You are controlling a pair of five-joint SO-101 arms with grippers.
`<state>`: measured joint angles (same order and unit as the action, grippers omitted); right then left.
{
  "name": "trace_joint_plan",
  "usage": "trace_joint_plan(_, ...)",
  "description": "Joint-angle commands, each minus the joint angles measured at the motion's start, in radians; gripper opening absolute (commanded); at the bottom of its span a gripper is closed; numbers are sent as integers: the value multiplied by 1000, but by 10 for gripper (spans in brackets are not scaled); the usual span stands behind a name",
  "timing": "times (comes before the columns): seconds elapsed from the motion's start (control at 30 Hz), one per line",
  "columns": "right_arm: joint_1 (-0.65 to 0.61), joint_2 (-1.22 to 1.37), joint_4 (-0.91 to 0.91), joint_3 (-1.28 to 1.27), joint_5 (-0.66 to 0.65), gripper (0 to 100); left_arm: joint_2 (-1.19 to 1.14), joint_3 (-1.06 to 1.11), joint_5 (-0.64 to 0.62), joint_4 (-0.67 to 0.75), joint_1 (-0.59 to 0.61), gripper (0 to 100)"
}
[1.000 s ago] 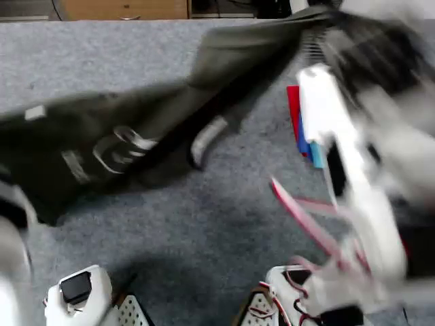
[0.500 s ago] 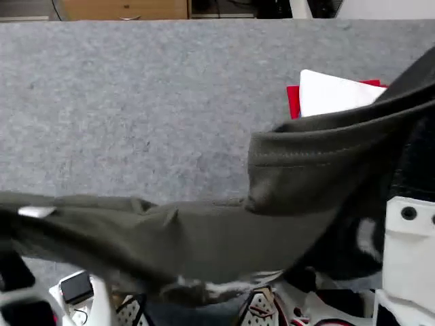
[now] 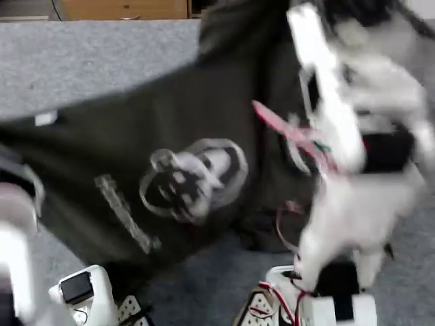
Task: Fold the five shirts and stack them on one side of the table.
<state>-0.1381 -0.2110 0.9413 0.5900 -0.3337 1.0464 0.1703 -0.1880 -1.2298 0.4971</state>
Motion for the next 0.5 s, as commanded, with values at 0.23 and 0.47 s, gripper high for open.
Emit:
trace_joint_plan(0.23, -59, 503, -684, -91, -61, 2, -544, 311, -23, 1177, 0, 21)
trace_joint_plan(0.47, -82, 737, -502, 311, -84, 2, -901, -120, -20, 954, -14, 19)
